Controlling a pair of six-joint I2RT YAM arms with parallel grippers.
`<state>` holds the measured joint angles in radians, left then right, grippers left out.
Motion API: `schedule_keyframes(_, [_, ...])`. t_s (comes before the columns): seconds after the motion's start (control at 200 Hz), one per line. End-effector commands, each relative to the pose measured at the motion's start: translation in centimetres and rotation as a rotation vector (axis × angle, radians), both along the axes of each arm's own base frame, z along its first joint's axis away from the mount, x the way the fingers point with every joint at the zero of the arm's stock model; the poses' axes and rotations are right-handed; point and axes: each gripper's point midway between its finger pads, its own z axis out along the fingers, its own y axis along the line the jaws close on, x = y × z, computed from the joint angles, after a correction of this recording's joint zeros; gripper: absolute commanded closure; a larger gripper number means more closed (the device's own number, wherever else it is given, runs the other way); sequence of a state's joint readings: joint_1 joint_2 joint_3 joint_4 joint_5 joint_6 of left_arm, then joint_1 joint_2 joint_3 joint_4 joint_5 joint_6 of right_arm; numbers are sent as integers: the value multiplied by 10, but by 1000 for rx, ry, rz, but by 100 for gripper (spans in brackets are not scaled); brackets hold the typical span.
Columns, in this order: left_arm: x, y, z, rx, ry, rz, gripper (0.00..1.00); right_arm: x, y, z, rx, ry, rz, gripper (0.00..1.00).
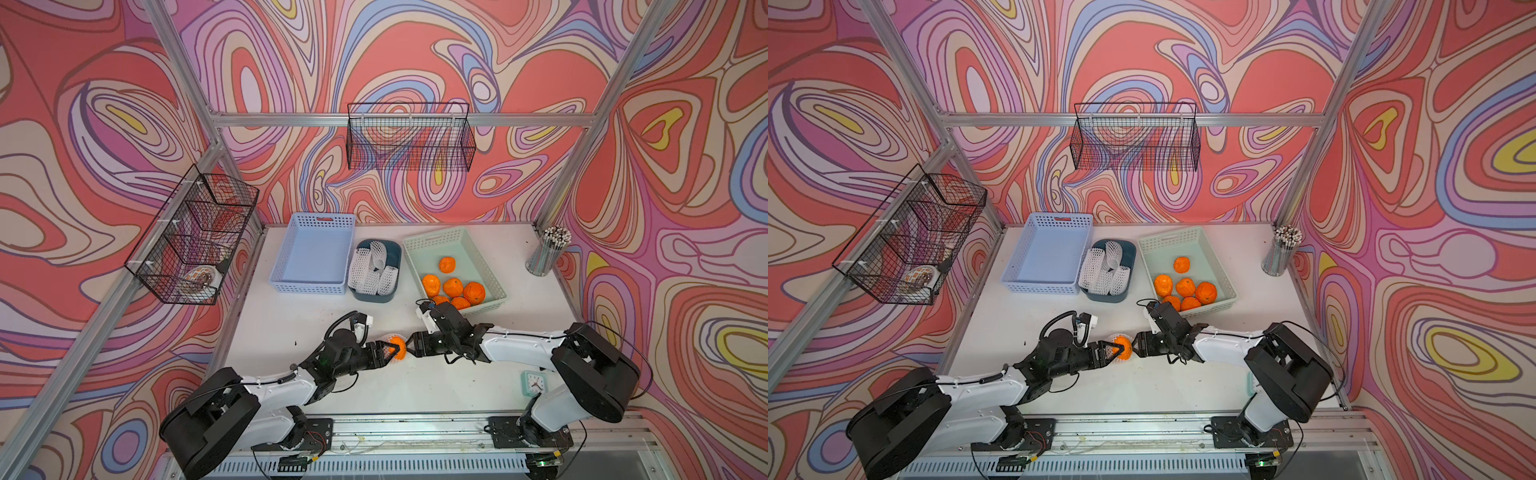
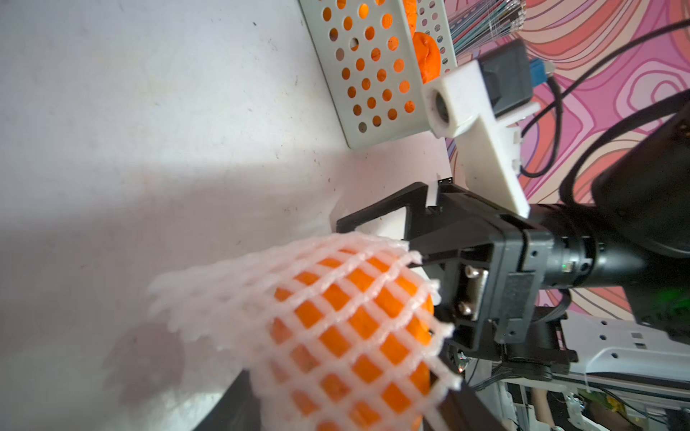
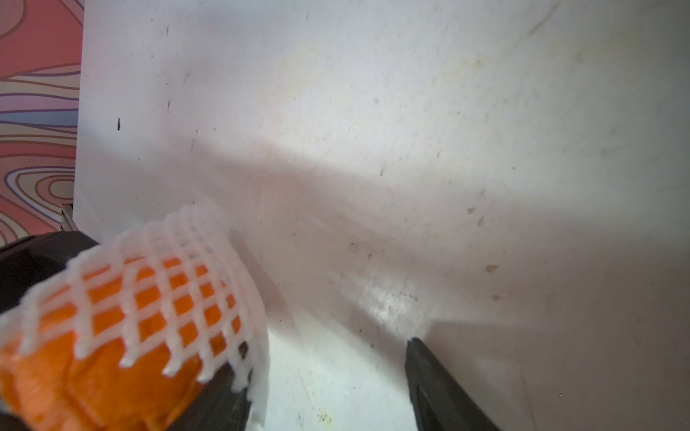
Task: Remove foam nets from oranges
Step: Remove the foam net from the orange.
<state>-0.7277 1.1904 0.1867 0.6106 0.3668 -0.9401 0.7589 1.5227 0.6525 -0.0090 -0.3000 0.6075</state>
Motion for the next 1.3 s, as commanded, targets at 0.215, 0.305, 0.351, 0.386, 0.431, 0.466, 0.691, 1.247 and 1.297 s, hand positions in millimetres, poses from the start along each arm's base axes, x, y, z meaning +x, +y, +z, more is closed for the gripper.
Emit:
schedule_keyframes(0.215, [-4,16,-14,154,-19,2,70,-15,-6,36,111,-33,-17,32])
schedule_keyframes(0.305, [-4,15,-14,160,-25,-7,70,-19,6,45,216,-5,-7,32])
schedule_keyframes(0.351, [-4,14,-13,156,-29,-8,71,-20,13,48,262,16,-2,33])
schedule_keyframes(0.386, [-4,13,-12,156,-32,-10,71,-20,16,50,288,30,-5,35])
schedule_keyframes(0.431, [-4,13,-11,156,-36,-7,71,-21,21,53,327,43,-5,36])
schedule_keyframes(0.466, [-4,12,-12,159,-37,-8,71,-21,24,56,358,52,-5,37])
schedule_keyframes(0.691, [-3,14,-10,171,-53,7,71,-31,35,80,466,72,5,41])
schedule_keyframes(1.247, [-4,13,-5,155,-74,16,71,-44,49,44,425,161,-10,44])
schedule_keyframes(1.297, [-5,13,-5,152,-74,14,71,-43,48,39,413,163,-16,44])
